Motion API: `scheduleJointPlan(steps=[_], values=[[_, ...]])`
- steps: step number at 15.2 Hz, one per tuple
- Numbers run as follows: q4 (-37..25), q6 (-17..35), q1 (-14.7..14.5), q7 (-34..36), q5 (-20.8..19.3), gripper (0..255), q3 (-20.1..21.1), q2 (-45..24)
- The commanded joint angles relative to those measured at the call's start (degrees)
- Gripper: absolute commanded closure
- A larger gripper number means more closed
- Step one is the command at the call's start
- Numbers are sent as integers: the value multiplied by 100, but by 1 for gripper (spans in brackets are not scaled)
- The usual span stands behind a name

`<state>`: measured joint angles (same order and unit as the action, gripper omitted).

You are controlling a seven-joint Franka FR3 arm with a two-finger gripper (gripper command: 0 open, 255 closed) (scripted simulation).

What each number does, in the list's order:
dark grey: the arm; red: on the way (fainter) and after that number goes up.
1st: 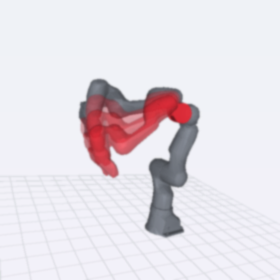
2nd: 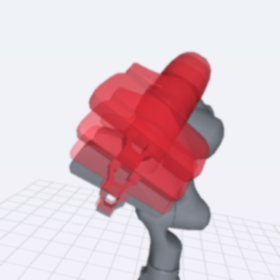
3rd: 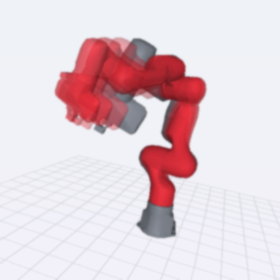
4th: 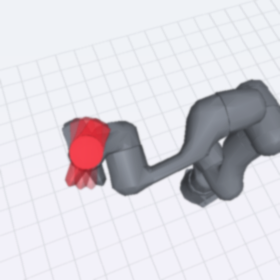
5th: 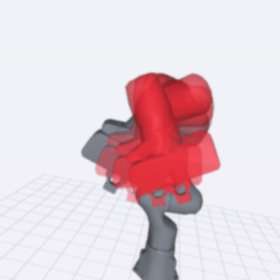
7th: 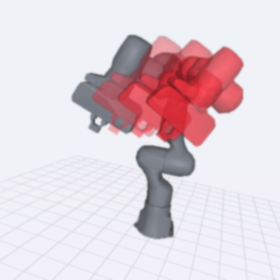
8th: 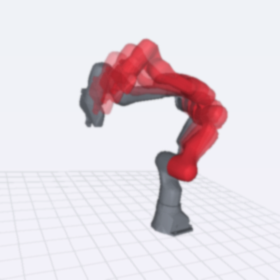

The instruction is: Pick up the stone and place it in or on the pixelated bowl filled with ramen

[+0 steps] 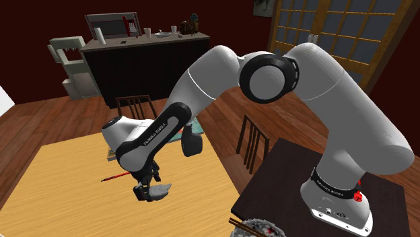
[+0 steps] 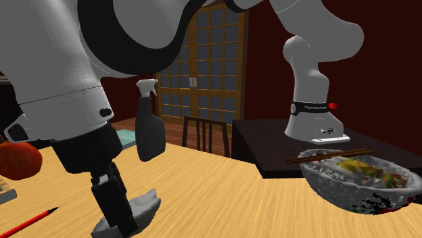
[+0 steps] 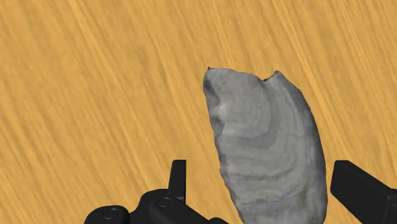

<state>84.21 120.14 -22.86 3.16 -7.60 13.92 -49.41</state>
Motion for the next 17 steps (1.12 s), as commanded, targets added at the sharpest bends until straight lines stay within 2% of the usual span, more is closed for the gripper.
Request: scheduleJointPlan(steps=[1, 2, 11, 17], values=[[0, 0, 0, 0, 0, 0, 0, 0], [0, 0, 0, 0, 0, 255, 0, 0], [0, 1, 0, 0, 0, 255, 0, 0], [61, -256, 37, -5, 51, 255, 49, 319]])
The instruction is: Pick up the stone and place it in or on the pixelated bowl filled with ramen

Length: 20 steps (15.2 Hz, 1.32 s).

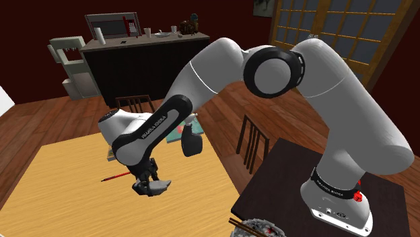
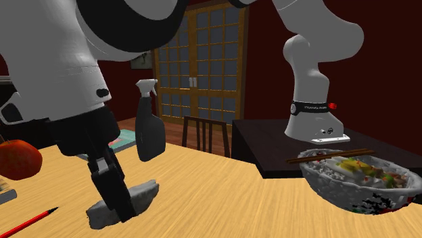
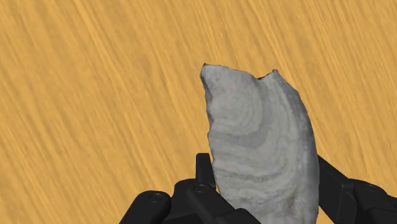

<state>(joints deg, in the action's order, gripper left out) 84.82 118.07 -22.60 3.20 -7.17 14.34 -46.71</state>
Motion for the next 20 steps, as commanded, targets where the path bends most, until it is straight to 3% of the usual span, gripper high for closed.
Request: scheduleJointPlan(steps=[1, 20], values=[[6, -95, 17, -9, 17, 255, 14, 100], [-180, -1074, 95, -32, 178, 255, 141, 905]])
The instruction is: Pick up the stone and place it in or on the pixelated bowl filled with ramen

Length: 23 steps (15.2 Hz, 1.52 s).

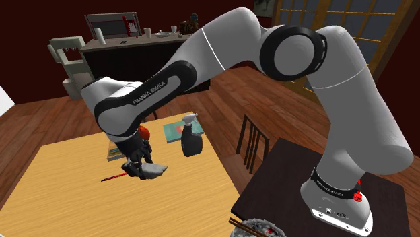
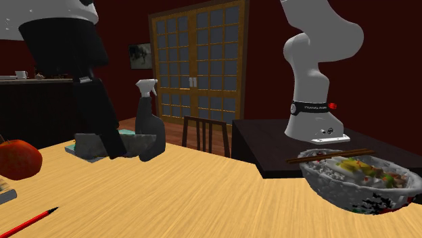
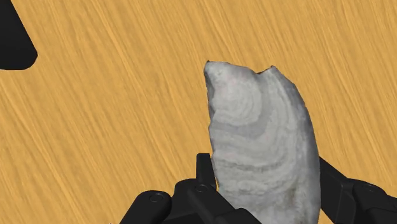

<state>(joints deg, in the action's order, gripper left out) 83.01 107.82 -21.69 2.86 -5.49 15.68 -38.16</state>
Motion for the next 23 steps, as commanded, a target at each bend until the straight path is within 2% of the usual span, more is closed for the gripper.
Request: scheduleJointPlan(steps=[1, 7, 14, 23], values=[[-25, -107, 5, 1, 18, 255, 13, 83], [-179, -416, 13, -2, 54, 255, 39, 242], [2158, 490, 86, 238, 397, 255, 302, 1717], [4358, 1192, -53, 454, 1069, 255, 696, 3331]])
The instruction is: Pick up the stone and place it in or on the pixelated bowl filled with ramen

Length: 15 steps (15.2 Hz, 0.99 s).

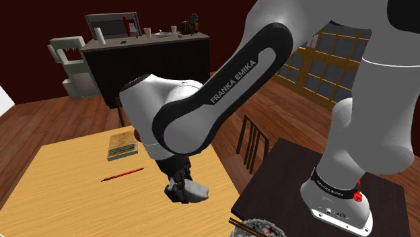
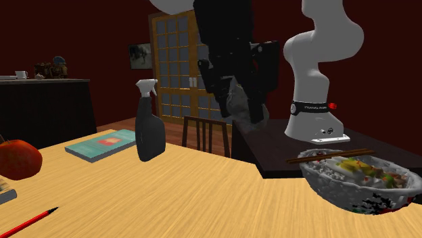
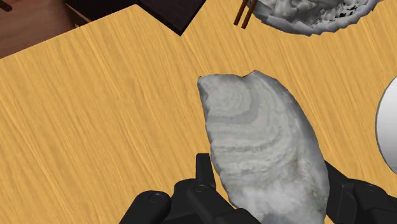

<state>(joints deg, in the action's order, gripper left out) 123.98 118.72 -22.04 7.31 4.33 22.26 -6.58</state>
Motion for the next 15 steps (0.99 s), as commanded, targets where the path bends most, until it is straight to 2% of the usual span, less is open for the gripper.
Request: scheduleJointPlan(steps=[1, 8, 15], values=[[470, 155, -52, 29, 181, 255, 86, 346], [1761, 374, -441, 186, 958, 255, 428, 1545], [2758, 342, -1123, 483, 1868, 255, 788, 2707]])
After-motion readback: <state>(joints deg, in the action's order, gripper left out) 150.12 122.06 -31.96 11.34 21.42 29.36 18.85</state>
